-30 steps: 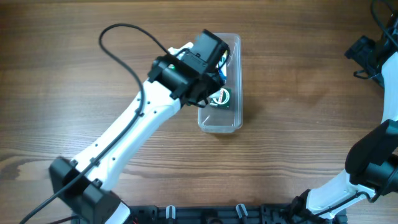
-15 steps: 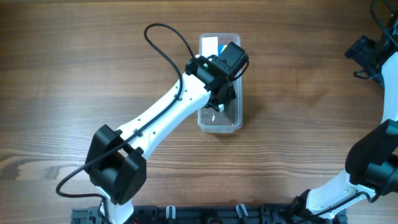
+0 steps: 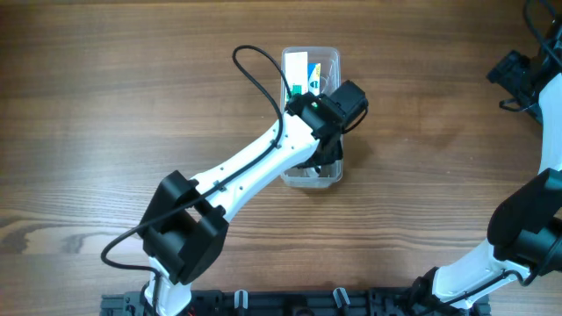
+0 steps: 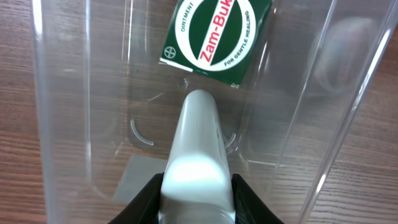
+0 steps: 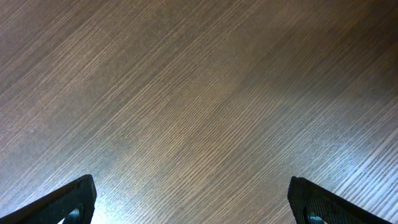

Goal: Pack container
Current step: 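Carry the white bottle with the left gripper into the container, then release the bottle in the container and lift the left gripper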

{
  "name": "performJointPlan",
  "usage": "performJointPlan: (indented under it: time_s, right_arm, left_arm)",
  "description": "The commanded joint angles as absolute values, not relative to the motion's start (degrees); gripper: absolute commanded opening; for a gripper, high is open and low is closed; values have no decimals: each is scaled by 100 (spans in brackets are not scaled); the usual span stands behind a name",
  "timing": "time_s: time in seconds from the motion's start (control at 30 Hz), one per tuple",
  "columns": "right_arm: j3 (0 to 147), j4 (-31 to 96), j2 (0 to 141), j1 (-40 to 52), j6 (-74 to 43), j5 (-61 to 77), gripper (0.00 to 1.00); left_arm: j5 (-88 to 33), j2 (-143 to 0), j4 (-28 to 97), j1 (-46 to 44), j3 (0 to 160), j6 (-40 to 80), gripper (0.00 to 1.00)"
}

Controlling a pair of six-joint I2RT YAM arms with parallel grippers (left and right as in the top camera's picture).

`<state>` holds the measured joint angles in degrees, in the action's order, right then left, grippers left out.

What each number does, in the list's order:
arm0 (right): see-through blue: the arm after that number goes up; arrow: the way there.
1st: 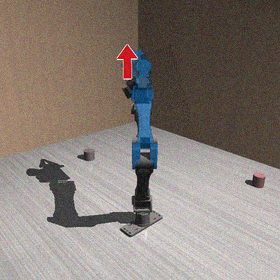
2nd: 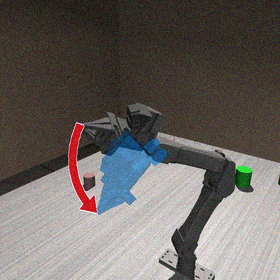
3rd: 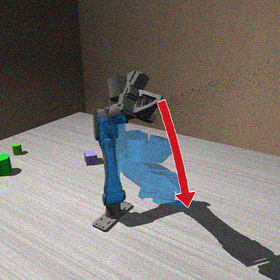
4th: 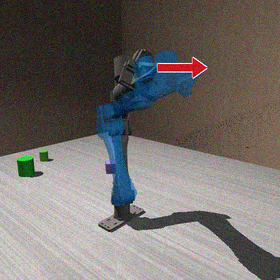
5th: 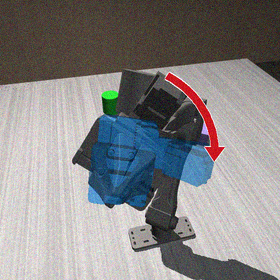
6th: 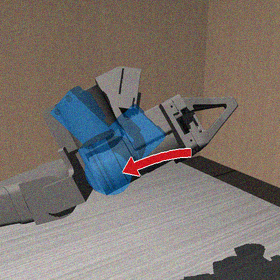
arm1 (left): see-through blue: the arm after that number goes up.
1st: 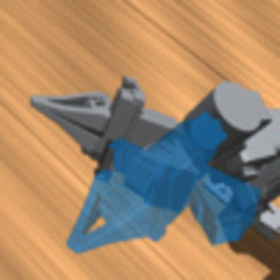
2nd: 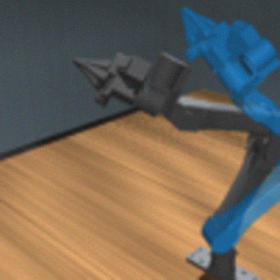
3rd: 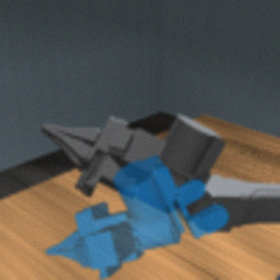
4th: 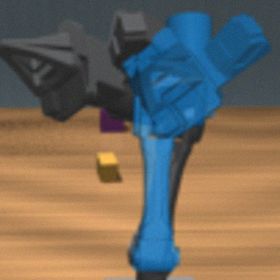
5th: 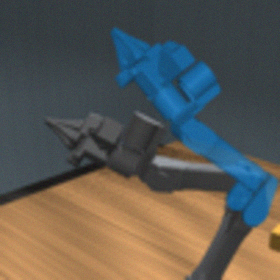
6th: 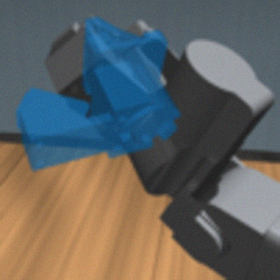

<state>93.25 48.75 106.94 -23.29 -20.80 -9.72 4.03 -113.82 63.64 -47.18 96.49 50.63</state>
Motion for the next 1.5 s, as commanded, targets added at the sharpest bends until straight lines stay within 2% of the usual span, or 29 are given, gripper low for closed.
performJointPlan:
  time_s: [0.0,0.17,0.4,0.53,0.67,0.7,0.77,0.83,0.87,1.07,1.33,1.47]
  right_arm:
    - [9319,4860,10785,-2283,-2137,-1050,100]
    - [9319,4858,10785,-2283,-2139,-1050,100]
    - [9319,4860,10785,-2283,-2139,-1050,100]
    - [9319,4860,10785,-2283,-2137,-1050,100]
    - [9319,4858,10785,-2283,-2139,-1050,100]
    - [9319,4860,10785,-2283,-2139,-1050,100]
    - [9319,4858,10785,-2283,-2139,-1048,100]
    - [9319,4858,10785,-2283,-2139,-1050,100]
    - [9319,4860,10785,-2283,-2139,-1050,100]
    - [9319,4860,10785,-2283,-2137,-1050,100]
    - [9319,4858,10785,-2283,-2137,-1050,100]
    - [9319,4860,10785,-2283,-2141,-1048,100]
  left_arm:
    - [499,-11404,6368,-4751,9697,4969,31]
    - [502,-11404,6361,-4751,9697,4969,38]
    - [506,-11404,6357,-4751,9697,4967,41]
    - [913,-11402,6340,-4751,9699,4965,57]
    - [993,-11343,6230,-4746,9747,4831,61]
    - [998,-11319,6178,-4746,9793,4678,71]
    - [1004,-11229,6088,-4746,9911,4517,84]
    - [1114,-11069,6080,-4744,10101,4517,87]
    - [1208,-10991,6082,-4744,10173,4517,99]
    - [2104,-10066,6335,-4733,10267,4521,100]
    - [2670,-8545,7651,-4709,10252,4593,100]
    - [3092,-7787,8176,-4709,9767,5157,100]
